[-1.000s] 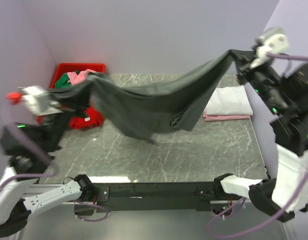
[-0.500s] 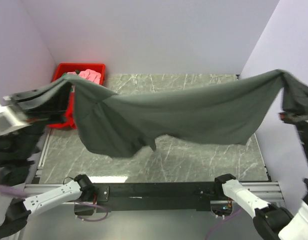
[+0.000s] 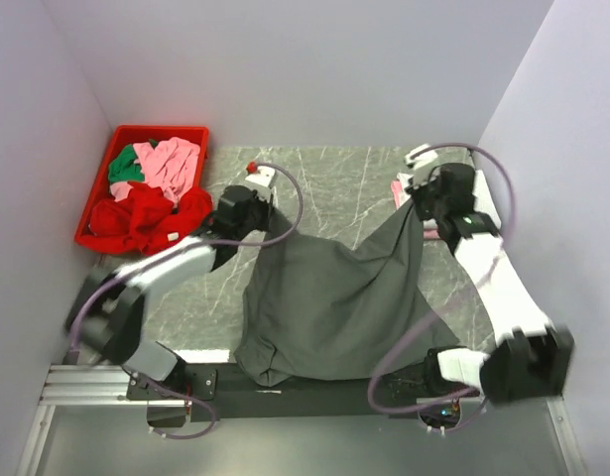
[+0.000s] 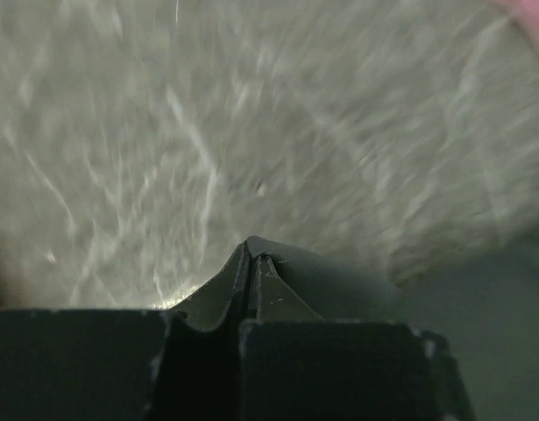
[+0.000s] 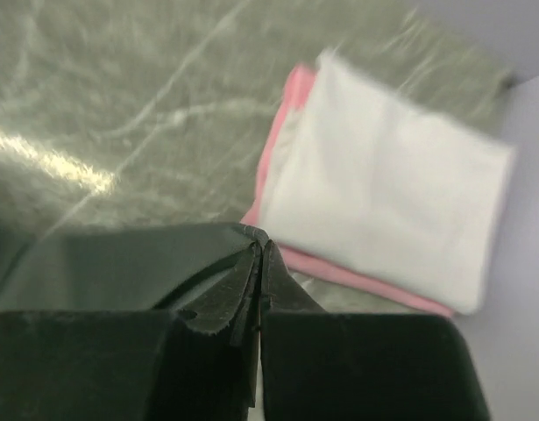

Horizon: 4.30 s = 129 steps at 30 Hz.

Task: Fold and stack the t-shirts
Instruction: Flatten the tshirt out

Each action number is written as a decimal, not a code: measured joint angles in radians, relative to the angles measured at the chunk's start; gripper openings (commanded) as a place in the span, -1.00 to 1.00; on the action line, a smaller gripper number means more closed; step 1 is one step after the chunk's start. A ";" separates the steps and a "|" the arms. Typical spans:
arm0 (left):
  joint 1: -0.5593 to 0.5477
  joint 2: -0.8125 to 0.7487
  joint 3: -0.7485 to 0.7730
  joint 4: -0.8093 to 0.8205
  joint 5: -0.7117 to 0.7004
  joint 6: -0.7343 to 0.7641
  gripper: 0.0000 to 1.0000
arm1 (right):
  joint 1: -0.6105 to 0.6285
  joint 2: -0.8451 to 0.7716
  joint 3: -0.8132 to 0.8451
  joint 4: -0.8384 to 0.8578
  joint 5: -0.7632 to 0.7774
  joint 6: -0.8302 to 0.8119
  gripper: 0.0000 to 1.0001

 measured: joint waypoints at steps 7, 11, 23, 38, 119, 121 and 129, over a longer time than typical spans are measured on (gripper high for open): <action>0.087 0.472 0.231 -0.097 0.046 -0.094 -0.30 | -0.014 0.412 0.020 0.101 -0.044 -0.001 -1.00; 0.085 0.503 0.340 -0.148 0.042 -0.121 0.99 | -0.018 0.455 0.023 0.106 -0.064 -0.001 -1.00; 0.167 0.233 0.304 -0.258 0.076 -0.220 0.74 | -0.040 0.378 0.043 0.112 -0.146 0.026 -1.00; 0.166 0.370 0.127 -0.402 0.160 -0.361 -0.59 | -0.043 0.378 0.044 0.086 -0.203 0.047 -1.00; 0.025 0.385 0.435 -0.465 -0.039 -0.317 -0.03 | -0.072 0.249 -0.014 0.006 -0.304 0.033 -1.00; 0.029 0.391 0.439 -0.469 -0.056 -0.293 0.15 | -0.072 0.254 -0.014 0.006 -0.307 0.033 -1.00; 0.107 0.402 0.463 -0.494 -0.075 -0.261 0.12 | -0.072 0.259 -0.014 0.000 -0.311 0.033 -1.00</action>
